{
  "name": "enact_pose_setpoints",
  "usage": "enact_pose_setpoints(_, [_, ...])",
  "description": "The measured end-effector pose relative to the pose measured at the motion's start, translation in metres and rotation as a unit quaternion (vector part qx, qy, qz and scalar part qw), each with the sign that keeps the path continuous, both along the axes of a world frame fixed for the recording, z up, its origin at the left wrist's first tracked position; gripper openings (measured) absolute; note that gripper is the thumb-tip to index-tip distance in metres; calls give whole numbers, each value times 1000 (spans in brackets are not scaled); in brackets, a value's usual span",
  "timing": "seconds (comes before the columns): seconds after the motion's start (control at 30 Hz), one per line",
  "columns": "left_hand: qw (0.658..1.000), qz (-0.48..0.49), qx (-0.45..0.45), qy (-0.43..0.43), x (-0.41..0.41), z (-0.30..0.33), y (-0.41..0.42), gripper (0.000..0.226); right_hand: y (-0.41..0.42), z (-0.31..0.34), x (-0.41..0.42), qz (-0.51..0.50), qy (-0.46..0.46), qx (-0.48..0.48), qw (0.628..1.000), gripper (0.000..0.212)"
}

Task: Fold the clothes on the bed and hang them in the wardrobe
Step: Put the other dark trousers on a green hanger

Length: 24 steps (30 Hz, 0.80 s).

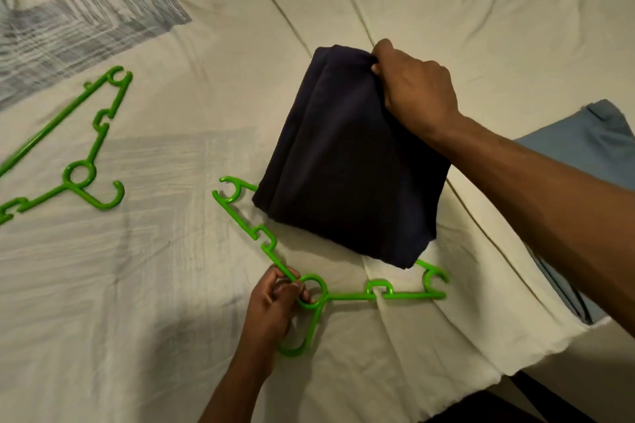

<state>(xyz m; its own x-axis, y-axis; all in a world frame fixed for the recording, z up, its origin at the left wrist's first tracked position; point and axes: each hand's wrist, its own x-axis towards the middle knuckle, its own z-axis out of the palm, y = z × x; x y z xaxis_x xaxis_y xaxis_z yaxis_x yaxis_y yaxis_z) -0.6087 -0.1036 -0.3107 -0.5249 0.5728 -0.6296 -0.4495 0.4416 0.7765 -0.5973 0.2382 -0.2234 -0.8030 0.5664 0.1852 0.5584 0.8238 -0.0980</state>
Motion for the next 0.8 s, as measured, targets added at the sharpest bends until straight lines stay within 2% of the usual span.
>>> enact_pose_setpoints(0.1, [1000, 3, 7, -15, -3, 1, 4, 5, 10, -19, -4, -28, -60, -8, 998, 21])
enact_pose_setpoints(0.17, [1000, 9, 6, -22, -2, 2, 3, 5, 5, -37, -4, -57, -90, -15, 994, 37])
enact_pose_setpoints(0.23, [1000, 18, 9, -22, 0, 2, 3, 5, -13, -55, 0, -74, -79, -21, 994, 52])
enact_pose_setpoints(0.4, [998, 49, 3, 31, 5, -5, 5, 8, -95, -87, 17, 18, -42, -59, 997, 69])
enact_pose_setpoints(0.5, [997, 62, -5, 47, 9, -14, 1, 8, -151, -122, 26, 57, -72, -68, 993, 73])
enact_pose_setpoints(0.6, [996, 65, -17, 54, 11, -22, -3, 19, -181, -150, 33, 66, -100, -47, 992, 79])
enact_pose_setpoints(0.8, [990, 18, -78, 114, 17, -29, -13, 12, -178, -141, 32, 49, -89, -81, 992, 75])
